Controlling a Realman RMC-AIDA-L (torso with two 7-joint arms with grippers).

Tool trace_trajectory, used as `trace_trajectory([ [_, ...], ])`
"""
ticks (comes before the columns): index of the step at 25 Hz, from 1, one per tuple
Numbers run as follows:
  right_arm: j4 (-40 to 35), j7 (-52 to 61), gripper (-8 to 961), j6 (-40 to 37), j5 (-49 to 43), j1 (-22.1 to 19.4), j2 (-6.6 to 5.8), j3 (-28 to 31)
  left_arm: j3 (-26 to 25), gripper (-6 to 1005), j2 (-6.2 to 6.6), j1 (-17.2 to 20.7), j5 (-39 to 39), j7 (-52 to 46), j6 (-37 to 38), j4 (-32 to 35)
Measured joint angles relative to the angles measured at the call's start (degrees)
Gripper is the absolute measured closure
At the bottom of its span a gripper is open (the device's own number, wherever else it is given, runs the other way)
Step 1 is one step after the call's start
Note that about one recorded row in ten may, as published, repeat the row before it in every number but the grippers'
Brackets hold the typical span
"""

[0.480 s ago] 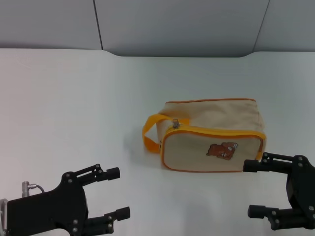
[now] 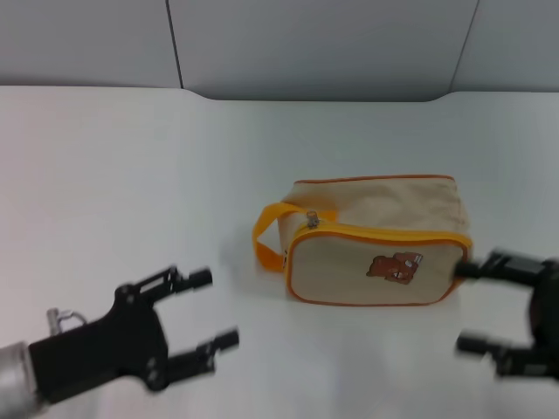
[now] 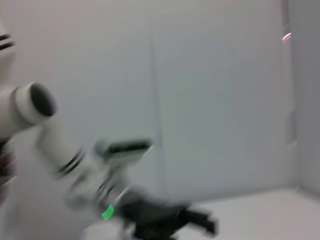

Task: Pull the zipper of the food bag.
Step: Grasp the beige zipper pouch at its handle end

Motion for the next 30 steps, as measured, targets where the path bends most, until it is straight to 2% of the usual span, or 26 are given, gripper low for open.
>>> trace_trajectory([
  [1, -0.01, -0.06, 156, 0.02, 0.74, -1.16, -0.14, 4.48, -0.44, 234, -0.04, -0.43, -2.87, 2.64, -4.14, -4.35],
  [2, -0.01, -0.06, 156, 0.02, 0.74, -1.16, -0.14, 4.48, -0.44, 235, -0.04, -0.43, -2.87, 2.64, -4.14, -4.35],
  [3, -0.04, -0.07, 156, -0.35, 0.90, -2.46, -0.64, 8.56, -0.47, 237, -0.06, -0.82, -4.63, 3.28, -6.34, -6.34],
  [4, -0.04, -0.07, 156, -0.35, 0.90, -2.46, -0.64, 8.56, -0.47, 238, -0.12, -1.36, -6.13, 3.93, -9.15, -8.76],
  [6, -0.18, -0.06, 155, -1.21, 0.93, -4.26, -1.31, 12.34, -0.43, 242, -0.26, -3.15, -8.00, 5.60, -15.97, -13.17],
  [10, -0.64, -0.07, 155, -1.63, 0.94, -5.61, -1.46, 14.08, -0.60, 248, -0.35, -6.77, -8.26, 9.75, -25.24, -20.33],
  [11, -1.01, -0.12, 155, -1.65, 0.93, -6.09, -1.34, 14.22, -1.45, 250, -0.40, -8.34, -8.44, 10.94, -29.54, -22.92],
  [12, -1.01, -0.12, 155, -1.65, 0.93, -6.09, -1.34, 14.22, -1.45, 251, -0.40, -8.34, -8.44, 10.94, -29.54, -22.92],
  [13, -1.15, -0.16, 155, -1.65, 0.82, -6.25, -1.22, 14.14, -3.19, 253, -0.42, -9.60, -8.44, 11.08, -33.78, -24.71],
  [16, -1.16, -0.19, 155, -1.69, 0.20, -6.20, -1.17, 13.64, -5.23, 257, -0.42, -10.81, -8.04, 10.69, -37.42, -26.01],
  [22, -1.25, -0.20, 156, -1.68, -0.62, -5.67, -1.08, 13.10, -6.28, 267, -0.42, -11.27, -7.84, 11.30, -38.12, -26.52],
  [25, -1.25, 0.07, 155, -1.70, -0.65, -5.43, -1.18, 11.04, -6.30, 379, -0.42, -11.27, -7.78, 11.35, -37.74, -26.69],
  [26, -1.25, 0.24, 155, -1.68, -0.66, -5.18, -1.29, 8.40, -6.26, 417, -0.42, -11.29, -7.72, 11.45, -37.32, -26.76],
  [30, -1.29, 0.75, 156, -1.39, -0.66, -4.74, -1.33, 6.71, -6.27, 588, -0.42, -11.52, -7.67, 12.24, -36.11, -26.83],
])
